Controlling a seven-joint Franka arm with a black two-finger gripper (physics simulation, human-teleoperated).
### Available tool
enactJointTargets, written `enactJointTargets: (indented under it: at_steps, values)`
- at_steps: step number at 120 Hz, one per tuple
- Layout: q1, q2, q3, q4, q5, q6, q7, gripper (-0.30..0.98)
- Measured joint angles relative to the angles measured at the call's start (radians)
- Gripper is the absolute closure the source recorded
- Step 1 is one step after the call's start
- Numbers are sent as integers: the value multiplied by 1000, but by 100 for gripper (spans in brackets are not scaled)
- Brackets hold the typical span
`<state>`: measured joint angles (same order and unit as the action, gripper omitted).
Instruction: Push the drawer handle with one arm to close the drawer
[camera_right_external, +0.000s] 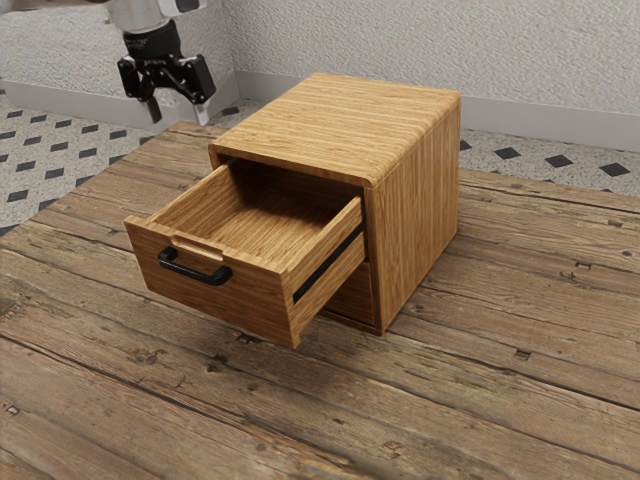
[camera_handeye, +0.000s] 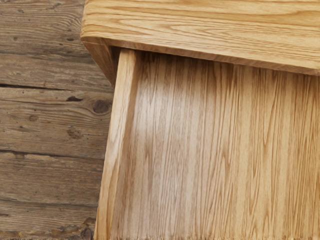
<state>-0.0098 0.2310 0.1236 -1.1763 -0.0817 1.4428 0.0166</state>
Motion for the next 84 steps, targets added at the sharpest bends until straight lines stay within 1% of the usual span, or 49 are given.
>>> enactJointTargets:
  at_steps: [31, 40, 45, 48, 52, 56, 63, 69, 73, 78, 84]
  values:
    - [11, 0, -5, 4, -14, -32, 9, 0]
    - [7, -104, -11, 34, -17, -36, 9, 0]
    - [16, -147, -42, 40, -14, -39, 8, 0]
    - [25, -166, -73, 42, 3, -40, 7, 0]
    - [45, -181, -135, 43, 51, -42, 4, 0]
    - [37, -190, -173, 42, 94, -43, 1, 0]
    - [-10, -195, -201, 38, 140, -62, -5, 0]
    - [-53, -204, -211, 29, 153, -78, -13, 0]
    - [-68, -246, -222, -35, 156, -85, -25, 0]
    - [-66, -388, -237, -240, 159, -68, -42, 0]
    - [-17, -569, -245, -507, 155, -30, -62, 0]
